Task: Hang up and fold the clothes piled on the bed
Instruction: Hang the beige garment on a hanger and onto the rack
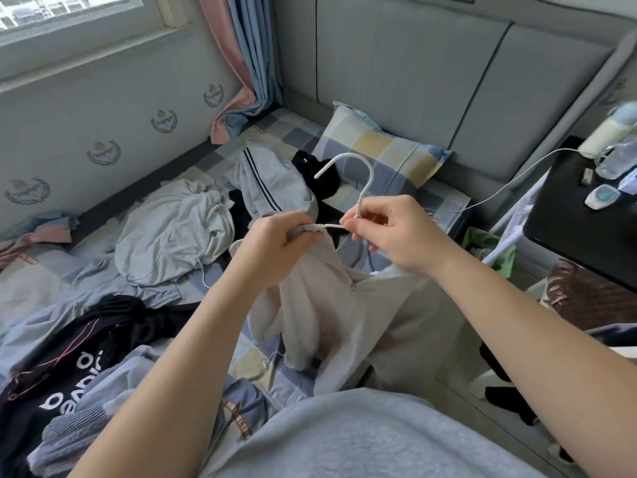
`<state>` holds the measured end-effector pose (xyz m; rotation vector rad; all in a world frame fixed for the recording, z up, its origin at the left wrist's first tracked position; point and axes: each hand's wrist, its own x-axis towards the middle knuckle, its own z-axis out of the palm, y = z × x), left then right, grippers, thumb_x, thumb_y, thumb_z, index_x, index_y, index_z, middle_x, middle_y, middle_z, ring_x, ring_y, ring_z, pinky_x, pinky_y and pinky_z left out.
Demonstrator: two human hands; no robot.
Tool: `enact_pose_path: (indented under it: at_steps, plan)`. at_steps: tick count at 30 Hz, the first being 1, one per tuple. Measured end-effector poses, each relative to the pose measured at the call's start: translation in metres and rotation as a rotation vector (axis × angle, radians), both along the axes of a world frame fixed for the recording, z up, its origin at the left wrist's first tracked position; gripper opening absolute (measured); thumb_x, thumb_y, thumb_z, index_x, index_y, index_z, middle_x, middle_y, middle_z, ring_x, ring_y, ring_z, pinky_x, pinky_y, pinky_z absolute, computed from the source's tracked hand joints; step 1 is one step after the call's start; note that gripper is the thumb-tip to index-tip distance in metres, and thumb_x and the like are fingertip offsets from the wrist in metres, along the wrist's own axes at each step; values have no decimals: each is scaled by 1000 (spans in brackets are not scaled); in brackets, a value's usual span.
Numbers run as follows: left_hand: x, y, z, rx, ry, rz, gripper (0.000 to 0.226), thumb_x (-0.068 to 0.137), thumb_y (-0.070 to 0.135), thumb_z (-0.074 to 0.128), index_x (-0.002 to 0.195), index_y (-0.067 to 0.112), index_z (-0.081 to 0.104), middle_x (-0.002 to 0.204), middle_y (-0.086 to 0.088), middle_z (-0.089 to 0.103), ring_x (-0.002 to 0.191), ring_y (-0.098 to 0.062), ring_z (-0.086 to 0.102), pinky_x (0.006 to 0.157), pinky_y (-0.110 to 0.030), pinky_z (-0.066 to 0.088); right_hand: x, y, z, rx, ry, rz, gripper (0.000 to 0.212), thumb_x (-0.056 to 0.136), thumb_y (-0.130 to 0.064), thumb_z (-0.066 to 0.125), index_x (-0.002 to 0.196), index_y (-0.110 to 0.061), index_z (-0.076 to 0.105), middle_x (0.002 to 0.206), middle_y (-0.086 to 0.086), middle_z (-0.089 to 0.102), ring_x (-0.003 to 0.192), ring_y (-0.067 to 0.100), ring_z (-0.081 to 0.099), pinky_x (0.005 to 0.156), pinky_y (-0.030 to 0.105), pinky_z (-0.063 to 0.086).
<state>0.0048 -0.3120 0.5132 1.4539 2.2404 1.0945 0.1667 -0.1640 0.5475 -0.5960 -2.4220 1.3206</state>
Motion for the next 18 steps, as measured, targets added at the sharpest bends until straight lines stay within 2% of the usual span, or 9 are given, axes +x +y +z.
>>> enact_pose_path:
  at_steps: [2, 5, 6, 8, 10, 11, 12, 15, 18]
  plan:
    - [-2, -6, -4, 61, -41, 53, 4, 93, 24, 71, 94, 26, 73, 77, 1, 68, 60, -4, 52, 58, -24, 41, 12, 13, -10, 63, -23, 17, 16, 92, -29, 72, 107, -33, 69, 93, -15, 72, 92, -4, 64, 84, 15, 47]
    - [-14, -18, -5, 135, -71, 137, 28, 91, 25, 73, 85, 51, 64, 76, 8, 65, 56, -4, 49, 53, -13, 38, 39, 40, -28, 41, -204, -6, 46, 83, -44, 77, 125, -43, 57, 120, -19, 63, 117, -4, 55, 96, 23, 43]
    - [-19, -23, -5, 142, -69, 159, 28, 91, 27, 72, 83, 53, 64, 77, 9, 65, 55, -5, 48, 52, -13, 38, 48, 47, -35, -29, -266, -3, 46, 82, -40, 80, 123, -41, 59, 120, -15, 65, 116, -1, 57, 97, 27, 46]
    - [-28, -31, -5, 146, -55, 200, 27, 90, 32, 72, 83, 58, 65, 77, 9, 64, 55, -5, 47, 50, -12, 37, 61, 56, -51, -155, -362, 4, 30, 84, -23, 81, 111, -28, 69, 107, -7, 73, 100, 4, 65, 90, 31, 52]
    - [-34, -35, -5, 148, -46, 221, 33, 90, 32, 71, 83, 63, 65, 79, 12, 64, 58, -1, 47, 51, -11, 37, 69, 57, -64, -198, -407, -25, 12, 87, -11, 78, 91, -21, 74, 85, -9, 75, 79, 0, 64, 69, 20, 53]
    - [-36, -36, -5, 145, -42, 220, 37, 91, 29, 71, 83, 65, 65, 80, 15, 65, 61, 1, 49, 53, -10, 38, 71, 57, -69, -182, -408, -55, 12, 88, -9, 76, 84, -21, 74, 75, -12, 73, 69, -4, 62, 58, 16, 49]
    - [-37, -37, -5, 144, -39, 212, 39, 92, 26, 70, 84, 64, 65, 81, 19, 66, 64, 3, 52, 56, -8, 39, 73, 58, -72, -155, -397, -97, 13, 88, -10, 76, 82, -20, 74, 71, -11, 72, 63, -4, 60, 55, 15, 46]
    - [-40, -40, -7, 142, -9, 197, 37, 95, 18, 68, 95, 55, 66, 91, 29, 67, 79, 7, 58, 64, -7, 41, 75, 65, -76, -54, -353, -251, 12, 86, -17, 78, 78, -16, 70, 70, 1, 69, 65, 10, 56, 64, 31, 44]
    - [-41, -40, -8, 131, 9, 197, 25, 95, 16, 67, 104, 39, 73, 91, 13, 70, 84, -9, 59, 68, -14, 43, 75, 70, -72, -53, -264, -382, 11, 86, -15, 78, 79, -16, 70, 76, 7, 73, 71, 19, 62, 74, 43, 54]
